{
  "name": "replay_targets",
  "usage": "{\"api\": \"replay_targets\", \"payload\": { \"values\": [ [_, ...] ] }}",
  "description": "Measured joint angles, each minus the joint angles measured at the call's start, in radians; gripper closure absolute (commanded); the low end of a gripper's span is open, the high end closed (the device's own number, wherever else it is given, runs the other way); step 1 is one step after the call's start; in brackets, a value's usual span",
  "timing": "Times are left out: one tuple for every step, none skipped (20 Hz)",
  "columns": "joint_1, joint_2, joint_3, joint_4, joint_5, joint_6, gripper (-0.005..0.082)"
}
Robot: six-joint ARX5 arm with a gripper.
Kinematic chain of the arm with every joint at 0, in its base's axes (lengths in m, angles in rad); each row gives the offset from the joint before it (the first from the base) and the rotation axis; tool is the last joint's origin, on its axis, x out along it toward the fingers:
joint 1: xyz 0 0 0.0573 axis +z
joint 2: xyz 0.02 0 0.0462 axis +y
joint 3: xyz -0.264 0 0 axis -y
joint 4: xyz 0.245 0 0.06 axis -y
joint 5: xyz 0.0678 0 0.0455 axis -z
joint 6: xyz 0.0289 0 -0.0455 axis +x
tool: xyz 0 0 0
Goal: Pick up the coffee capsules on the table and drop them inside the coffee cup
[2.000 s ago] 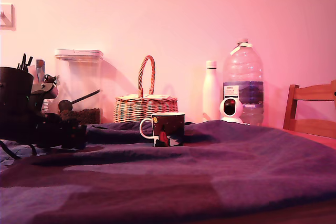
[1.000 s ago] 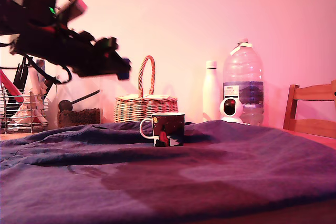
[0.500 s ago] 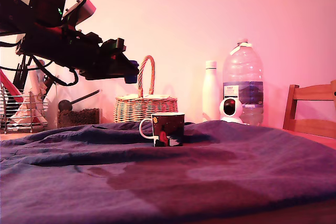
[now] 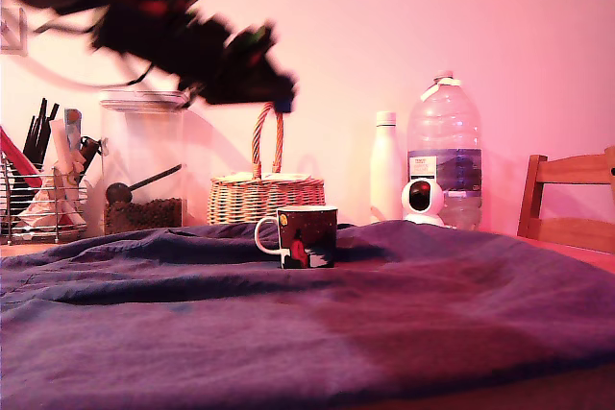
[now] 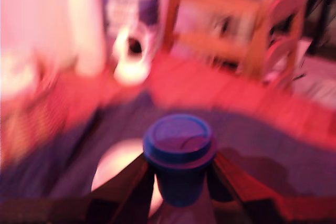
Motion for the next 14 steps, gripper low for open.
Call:
{"api": "replay_targets", "payload": {
  "values": [
    [-0.004, 0.018, 0.029, -0.027, 0.0, 0.0, 0.0594],
    [-0.005, 0.043, 0.059, -0.06, 0.0, 0.0, 0.0594],
    [-0.005, 0.072, 0.089, -0.101, -0.001, 0.0, 0.0594],
    [-0.005, 0.105, 0.125, -0.145, 0.0, 0.0, 0.0594],
    [-0.005, 0.138, 0.16, -0.18, -0.001, 0.0, 0.0594],
    [-0.005, 0.165, 0.191, -0.213, -0.003, 0.0, 0.0594],
    [-0.004, 0.187, 0.224, -0.256, -0.01, 0.0, 0.0594],
    [-0.003, 0.206, 0.258, -0.293, -0.018, 0.0, 0.0594],
    [-0.003, 0.221, 0.293, -0.322, -0.022, 0.0, 0.0594],
    [-0.003, 0.235, 0.334, -0.353, -0.026, 0.001, 0.0594],
    [-0.003, 0.251, 0.377, -0.386, -0.026, 0.008, 0.0594],
    [-0.003, 0.268, 0.42, -0.416, -0.027, 0.008, 0.0594],
    [-0.003, 0.283, 0.455, -0.438, -0.027, 0.015, 0.0594],
    [-0.003, 0.299, 0.484, -0.467, -0.027, 0.018, 0.0594]
  ]
}}
